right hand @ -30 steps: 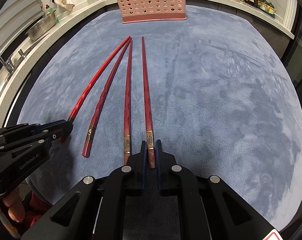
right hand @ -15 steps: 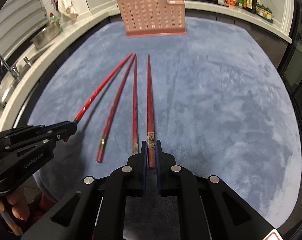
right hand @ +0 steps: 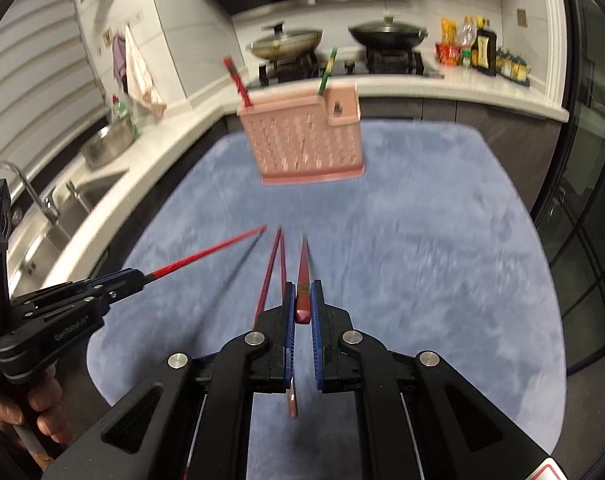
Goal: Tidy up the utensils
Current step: 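Lift both chopsticks and carry them over the pink basket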
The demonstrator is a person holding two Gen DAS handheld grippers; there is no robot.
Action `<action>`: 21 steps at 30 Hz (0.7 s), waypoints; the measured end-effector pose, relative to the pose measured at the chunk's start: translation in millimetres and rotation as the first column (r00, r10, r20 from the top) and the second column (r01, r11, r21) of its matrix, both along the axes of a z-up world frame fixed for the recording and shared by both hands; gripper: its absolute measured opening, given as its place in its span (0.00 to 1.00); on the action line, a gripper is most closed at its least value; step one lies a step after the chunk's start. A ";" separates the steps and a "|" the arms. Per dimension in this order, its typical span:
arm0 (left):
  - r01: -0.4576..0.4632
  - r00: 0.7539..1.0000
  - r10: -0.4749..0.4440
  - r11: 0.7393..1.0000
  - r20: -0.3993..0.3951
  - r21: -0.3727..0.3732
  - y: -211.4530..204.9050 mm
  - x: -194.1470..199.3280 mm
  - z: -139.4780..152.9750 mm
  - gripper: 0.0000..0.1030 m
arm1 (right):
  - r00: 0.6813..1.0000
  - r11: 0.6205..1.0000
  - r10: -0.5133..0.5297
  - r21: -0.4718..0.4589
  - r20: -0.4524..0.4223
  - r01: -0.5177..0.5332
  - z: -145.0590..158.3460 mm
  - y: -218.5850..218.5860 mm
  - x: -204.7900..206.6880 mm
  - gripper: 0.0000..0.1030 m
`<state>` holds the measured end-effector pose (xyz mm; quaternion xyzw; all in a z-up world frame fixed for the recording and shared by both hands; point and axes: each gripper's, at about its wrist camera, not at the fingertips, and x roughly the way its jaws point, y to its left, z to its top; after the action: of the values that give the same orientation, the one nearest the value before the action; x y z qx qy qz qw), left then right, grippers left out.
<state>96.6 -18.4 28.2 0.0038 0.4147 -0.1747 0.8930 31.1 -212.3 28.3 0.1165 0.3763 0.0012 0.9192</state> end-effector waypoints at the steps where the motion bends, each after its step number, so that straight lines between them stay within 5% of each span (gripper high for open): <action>1: -0.004 1.000 0.004 1.000 0.016 -0.004 1.0 4.3 7.6 0.07 | 1.000 1.000 -0.004 0.002 0.010 0.004 4.3 -2.1 1.2 0.07; 21: -0.056 0.970 0.073 0.995 0.231 -0.082 -7.4 99.6 110.8 0.07 | 0.978 0.993 -0.092 0.084 0.187 0.077 82.6 -51.3 78.5 0.07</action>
<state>196.2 -25.8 139.0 -0.0224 0.2999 -0.1593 0.9403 109.6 -263.5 110.9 0.1667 0.2809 -0.0124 0.9451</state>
